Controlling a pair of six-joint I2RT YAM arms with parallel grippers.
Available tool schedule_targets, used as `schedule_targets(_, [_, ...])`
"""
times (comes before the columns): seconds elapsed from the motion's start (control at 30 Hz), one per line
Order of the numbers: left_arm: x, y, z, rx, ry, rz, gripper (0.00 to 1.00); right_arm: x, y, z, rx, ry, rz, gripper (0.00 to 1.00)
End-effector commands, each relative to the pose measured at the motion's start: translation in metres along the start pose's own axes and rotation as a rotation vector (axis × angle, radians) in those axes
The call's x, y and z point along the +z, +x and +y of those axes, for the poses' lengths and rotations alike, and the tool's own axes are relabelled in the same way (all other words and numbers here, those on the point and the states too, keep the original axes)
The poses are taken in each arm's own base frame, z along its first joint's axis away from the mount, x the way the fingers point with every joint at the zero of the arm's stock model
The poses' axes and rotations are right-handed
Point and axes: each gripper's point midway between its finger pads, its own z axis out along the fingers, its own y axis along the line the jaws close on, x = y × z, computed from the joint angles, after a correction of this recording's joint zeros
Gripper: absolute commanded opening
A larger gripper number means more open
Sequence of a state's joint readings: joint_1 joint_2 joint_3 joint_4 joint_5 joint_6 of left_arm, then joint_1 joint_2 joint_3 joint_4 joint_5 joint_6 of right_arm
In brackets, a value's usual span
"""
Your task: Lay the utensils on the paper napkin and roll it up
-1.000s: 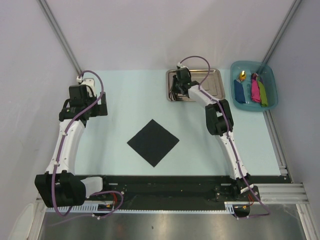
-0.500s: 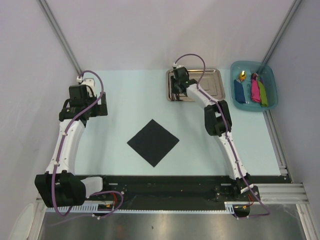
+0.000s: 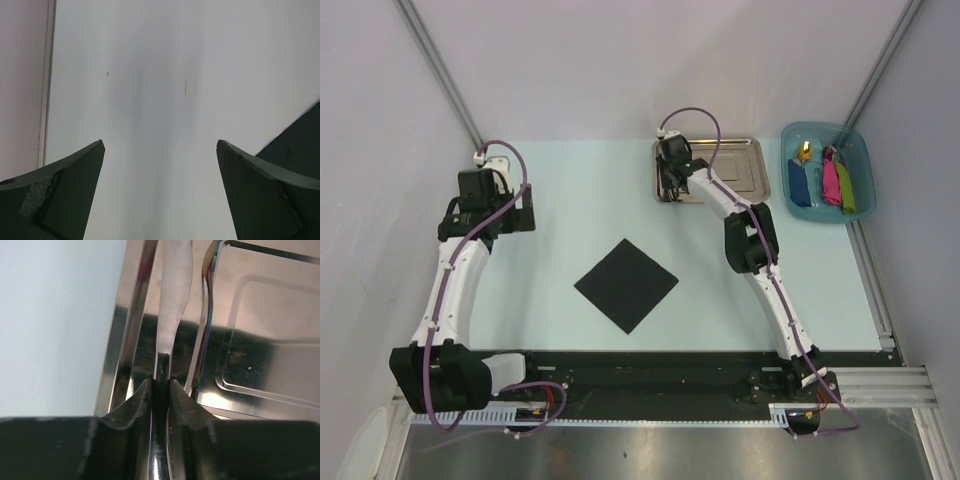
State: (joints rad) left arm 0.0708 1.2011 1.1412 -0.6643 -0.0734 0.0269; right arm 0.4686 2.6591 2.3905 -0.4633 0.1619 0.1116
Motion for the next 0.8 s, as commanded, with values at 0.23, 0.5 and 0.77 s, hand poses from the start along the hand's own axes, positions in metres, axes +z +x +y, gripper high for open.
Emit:
schedule_targets(0.23, [-0.006,-0.016,-0.004,-0.008,0.031,-0.033,1.00,-0.014,-0.007,0.007,-0.076,-0.053,0.010,0.00])
schedule_targets(0.5, [-0.017,-0.032,-0.007,-0.031,0.053,-0.128,1.00,-0.072,-0.084,0.011,-0.013,-0.141,-0.154,0.00])
schedule_targets(0.77, [-0.030,-0.048,-0.024,-0.135,0.159,-0.187,1.00,-0.133,-0.102,0.026,0.063,-0.291,-0.166,0.00])
